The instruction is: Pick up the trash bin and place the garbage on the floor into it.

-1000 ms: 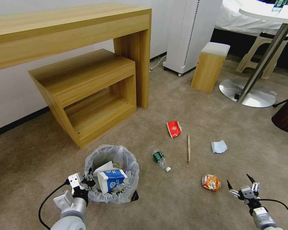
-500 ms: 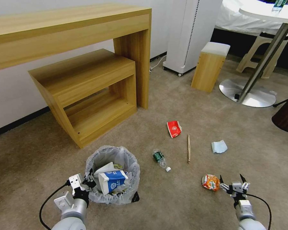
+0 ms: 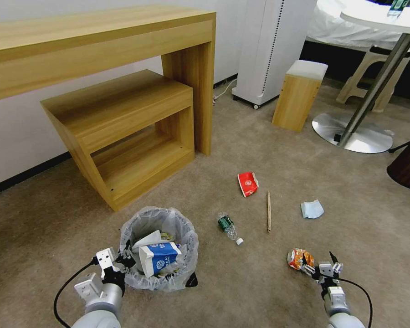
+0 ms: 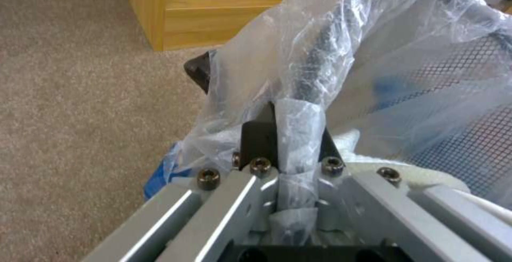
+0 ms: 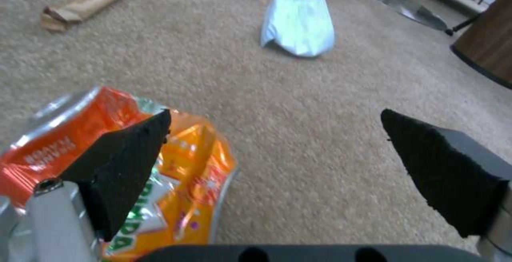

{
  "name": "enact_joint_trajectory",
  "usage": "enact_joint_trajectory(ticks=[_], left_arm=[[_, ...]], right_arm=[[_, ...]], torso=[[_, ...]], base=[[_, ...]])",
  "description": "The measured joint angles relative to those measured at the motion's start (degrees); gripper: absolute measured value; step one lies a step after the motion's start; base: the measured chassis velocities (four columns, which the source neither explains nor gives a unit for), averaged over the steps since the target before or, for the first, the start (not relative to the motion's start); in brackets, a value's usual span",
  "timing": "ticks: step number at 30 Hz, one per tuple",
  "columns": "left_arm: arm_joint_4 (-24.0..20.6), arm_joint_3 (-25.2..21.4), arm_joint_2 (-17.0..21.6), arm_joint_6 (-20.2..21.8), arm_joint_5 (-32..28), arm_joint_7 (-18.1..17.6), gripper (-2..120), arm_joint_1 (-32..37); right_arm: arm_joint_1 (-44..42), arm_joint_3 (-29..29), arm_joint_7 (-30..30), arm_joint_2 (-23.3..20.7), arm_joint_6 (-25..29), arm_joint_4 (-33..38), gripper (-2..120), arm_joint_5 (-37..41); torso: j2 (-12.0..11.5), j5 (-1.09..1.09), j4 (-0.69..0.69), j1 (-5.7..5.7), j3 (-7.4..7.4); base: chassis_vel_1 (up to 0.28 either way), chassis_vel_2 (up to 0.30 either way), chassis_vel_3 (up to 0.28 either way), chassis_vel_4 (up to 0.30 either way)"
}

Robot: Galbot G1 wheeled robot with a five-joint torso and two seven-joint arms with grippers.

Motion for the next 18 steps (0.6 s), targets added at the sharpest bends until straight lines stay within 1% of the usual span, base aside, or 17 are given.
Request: enact_joint_trajectory(ticks=[6,12,13,14,17,18], left_arm=[[-0.31,-0.05,-0.05,-0.05,0.07,0.15,1,0.37],[-0.77,-0.35,0.00,-0.06,-0.02,0.15,1,0.55],[-0.78,-0.33,-0.05,-0.06,-0.02,0.15,1,0.54],[-0.78,-0.33,-0.05,-0.06,-0.02,0.15,1,0.54],[-0.75,-0.14,-0.18,-0.06,-0.02,0.15,1,0.42],[-0.75,-0.14,-0.18,-0.06,-0.02,0.15,1,0.42]], right_arm=[[3.03,-1.81,-1.45,3.19,-0.03,-2.65,100,0.21],[3.55,-2.74,-1.74,4.49,-0.03,-4.13,100,-0.31],[3.69,-2.71,-1.67,4.79,0.00,-4.73,98,-0.30],[3.69,-2.71,-1.67,4.79,0.00,-4.73,98,-0.30],[3.73,-2.18,-1.81,5.06,0.36,-5.81,89,-0.52],[3.73,-2.18,-1.81,5.06,0.36,-5.81,89,-0.52]], torso=[[0.00,0.00,0.00,0.00,0.00],[0.00,0.01,0.00,0.00,0.00],[0.00,0.01,0.00,0.00,0.00],[0.00,0.01,0.00,0.00,0.00],[0.00,0.00,-0.01,0.00,0.00],[0.00,0.00,-0.01,0.00,0.00]], base=[[0.000,0.000,0.000,0.000],[0.000,0.000,0.000,0.000],[0.000,0.000,0.000,0.000],[0.000,0.000,0.000,0.000],[0.000,0.000,0.000,0.000],[0.000,0.000,0.000,0.000]])
